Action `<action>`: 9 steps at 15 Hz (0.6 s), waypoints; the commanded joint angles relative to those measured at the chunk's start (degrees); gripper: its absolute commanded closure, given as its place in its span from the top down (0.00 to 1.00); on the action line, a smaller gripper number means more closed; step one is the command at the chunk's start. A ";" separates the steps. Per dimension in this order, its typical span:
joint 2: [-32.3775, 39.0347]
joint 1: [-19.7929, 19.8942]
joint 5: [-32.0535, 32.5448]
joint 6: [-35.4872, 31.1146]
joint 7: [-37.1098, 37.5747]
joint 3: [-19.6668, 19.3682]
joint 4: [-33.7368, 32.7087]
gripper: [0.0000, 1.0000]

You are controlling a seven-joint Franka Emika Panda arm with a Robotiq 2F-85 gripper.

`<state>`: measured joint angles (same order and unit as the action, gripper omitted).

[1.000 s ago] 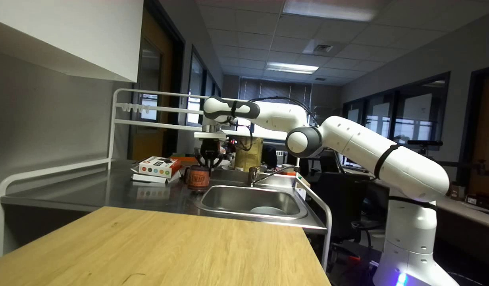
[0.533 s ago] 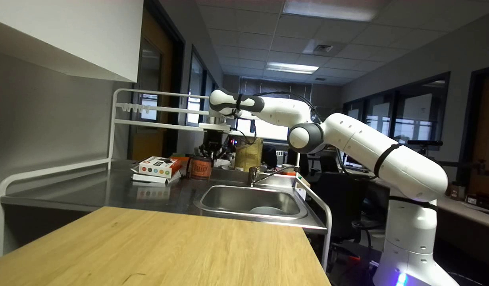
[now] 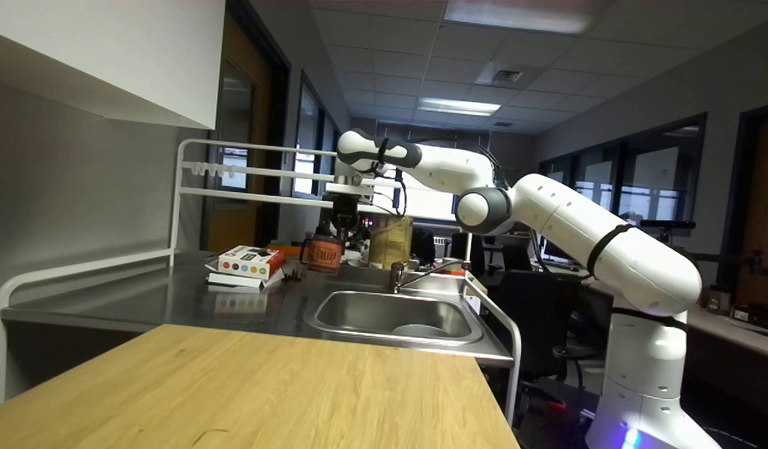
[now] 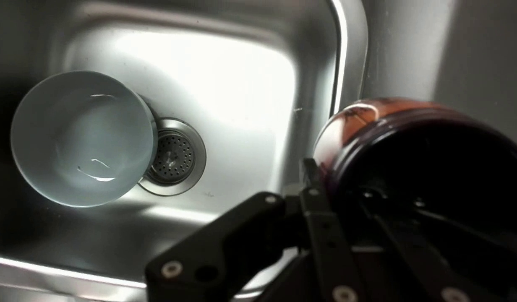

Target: Place the brown mug in the sink

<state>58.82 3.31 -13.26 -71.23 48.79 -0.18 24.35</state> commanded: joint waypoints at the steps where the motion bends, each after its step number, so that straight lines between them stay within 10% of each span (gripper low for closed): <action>1: 2.00 3.59 -3.40 6.66 -5.20 4.25 -2.67 0.04; 9: 5.07 9.82 -7.03 14.74 -6.41 5.47 -2.83 0.04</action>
<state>62.08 10.98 -18.21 -59.41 42.13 3.78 24.44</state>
